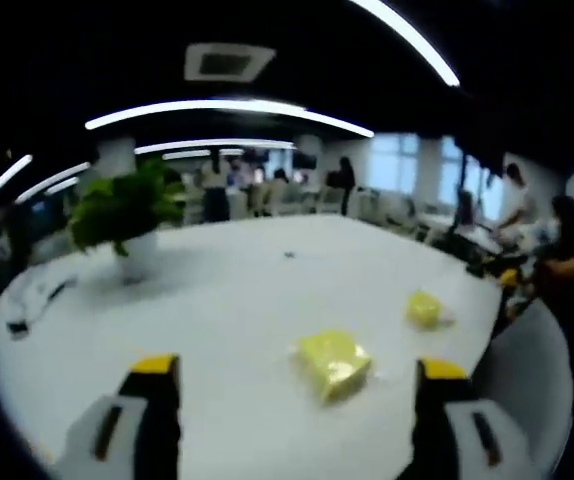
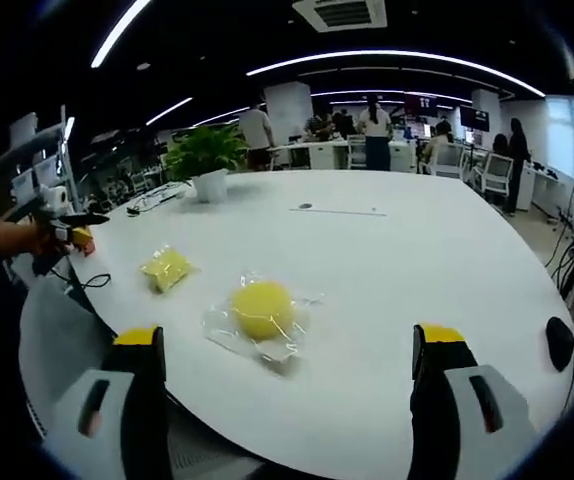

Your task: Compare the silicone blocks by pressing each to a similar depth, holding the contact briefly, and releasing to observe deformation and rebound differences across the visible hardness samples.

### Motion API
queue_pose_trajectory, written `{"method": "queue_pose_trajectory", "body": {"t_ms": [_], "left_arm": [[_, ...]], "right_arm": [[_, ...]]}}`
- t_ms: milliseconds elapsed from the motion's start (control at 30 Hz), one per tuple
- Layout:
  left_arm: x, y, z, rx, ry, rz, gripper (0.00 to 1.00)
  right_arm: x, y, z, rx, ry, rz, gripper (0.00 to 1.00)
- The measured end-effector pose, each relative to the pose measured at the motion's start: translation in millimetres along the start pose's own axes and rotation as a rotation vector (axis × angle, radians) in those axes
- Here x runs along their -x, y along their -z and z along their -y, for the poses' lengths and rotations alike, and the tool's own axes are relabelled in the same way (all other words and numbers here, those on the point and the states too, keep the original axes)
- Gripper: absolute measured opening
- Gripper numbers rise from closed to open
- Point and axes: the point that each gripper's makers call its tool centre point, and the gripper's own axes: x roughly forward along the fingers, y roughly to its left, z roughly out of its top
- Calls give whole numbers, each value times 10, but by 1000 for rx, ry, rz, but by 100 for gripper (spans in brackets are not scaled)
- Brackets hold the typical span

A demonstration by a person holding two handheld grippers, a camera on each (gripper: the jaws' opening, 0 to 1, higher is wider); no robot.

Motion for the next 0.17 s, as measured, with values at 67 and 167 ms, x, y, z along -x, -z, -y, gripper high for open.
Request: {"method": "queue_pose_trajectory", "body": {"t_ms": [67, 167], "left_arm": [[-9, -30, -8, -4, -4, 16, 100], [-62, -41, 68, -21, 19, 9, 100]], "right_arm": [[-22, -17, -26, -8, 0, 6, 97], [-38, 8, -10, -32, 12, 2, 97]]}}
